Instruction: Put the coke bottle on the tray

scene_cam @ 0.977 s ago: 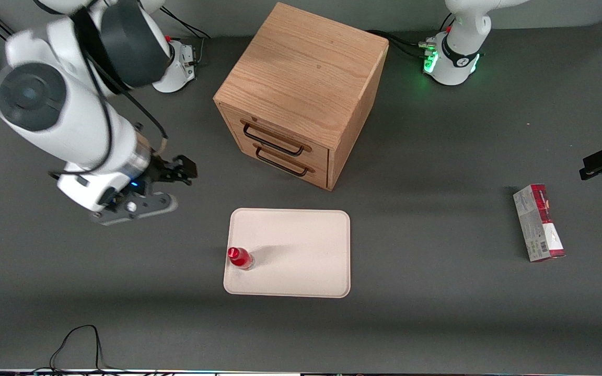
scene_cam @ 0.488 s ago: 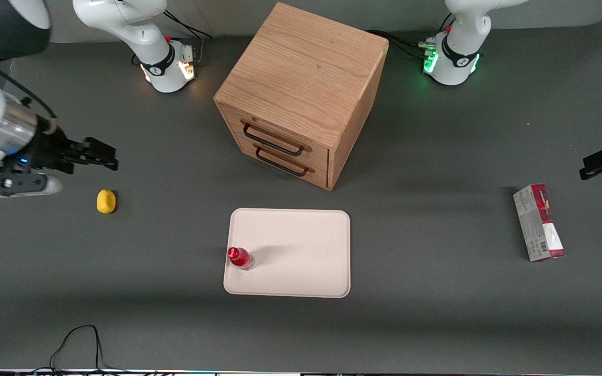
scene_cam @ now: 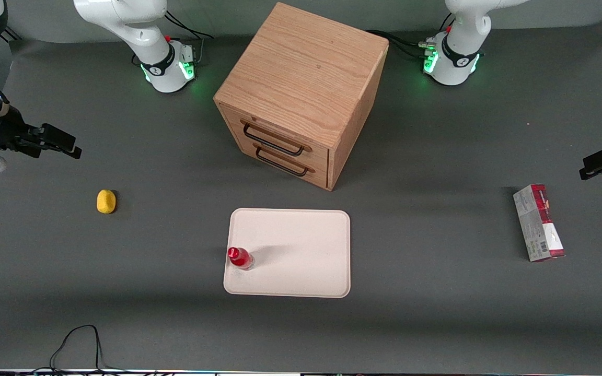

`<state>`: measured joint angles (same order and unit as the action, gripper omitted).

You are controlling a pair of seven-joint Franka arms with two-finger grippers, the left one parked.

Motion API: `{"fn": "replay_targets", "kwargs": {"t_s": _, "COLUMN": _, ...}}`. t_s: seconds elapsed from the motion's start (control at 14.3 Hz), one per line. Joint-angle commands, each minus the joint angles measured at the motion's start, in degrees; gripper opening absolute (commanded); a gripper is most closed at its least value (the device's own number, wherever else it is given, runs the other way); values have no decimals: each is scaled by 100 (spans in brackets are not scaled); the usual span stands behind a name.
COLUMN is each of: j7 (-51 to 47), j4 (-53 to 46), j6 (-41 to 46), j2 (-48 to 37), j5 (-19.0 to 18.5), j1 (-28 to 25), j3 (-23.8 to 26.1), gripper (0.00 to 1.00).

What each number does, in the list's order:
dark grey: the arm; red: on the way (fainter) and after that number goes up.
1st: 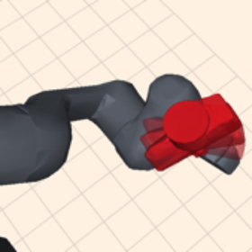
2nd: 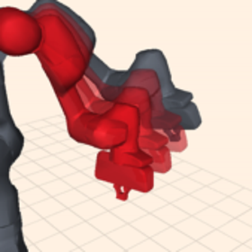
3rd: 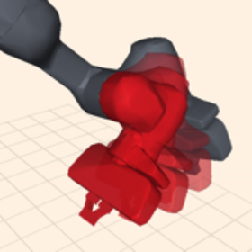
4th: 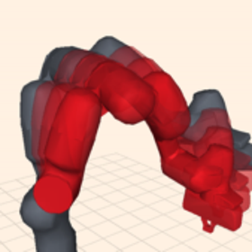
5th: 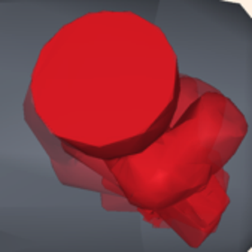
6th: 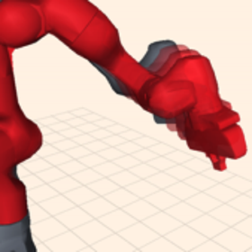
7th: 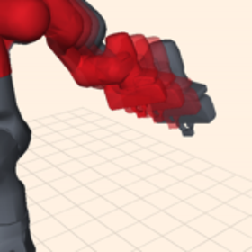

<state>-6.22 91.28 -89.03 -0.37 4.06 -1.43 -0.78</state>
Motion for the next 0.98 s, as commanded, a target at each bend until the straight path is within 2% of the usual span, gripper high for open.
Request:
{"fn": "replay_targets", "kwargs": {"t_s": 0.0, "j7": 533, "j4": 285, "j6": -211, "j2": -209, "j5": -54, "j1": -15, "j3": -333, "gripper": 100}}
{"fn": "replay_targets", "kwargs": {"t_s": 0.14, "j7": 701, "j4": 242, "j6": -229, "j2": -156, "j5": -81, "j1": -15, "j3": -466, "gripper": 100}}
{"fn": "replay_targets", "kwargs": {"t_s": 0.28, "j7": 701, "j4": 224, "j6": -308, "j2": -121, "j5": -326, "j1": -15, "j3": -458, "gripper": 100}}
{"fn": "replay_targets", "kwargs": {"t_s": 0.63, "j7": 613, "j4": 241, "j6": -194, "j2": -173, "j5": -344, "j1": 222, "j3": -159, "gripper": 100}}
{"fn": "replay_targets", "kwargs": {"t_s": 0.91, "j7": 613, "j4": 250, "j6": -115, "j2": -200, "j5": -362, "j1": -32, "j3": -308, "gripper": 100}}
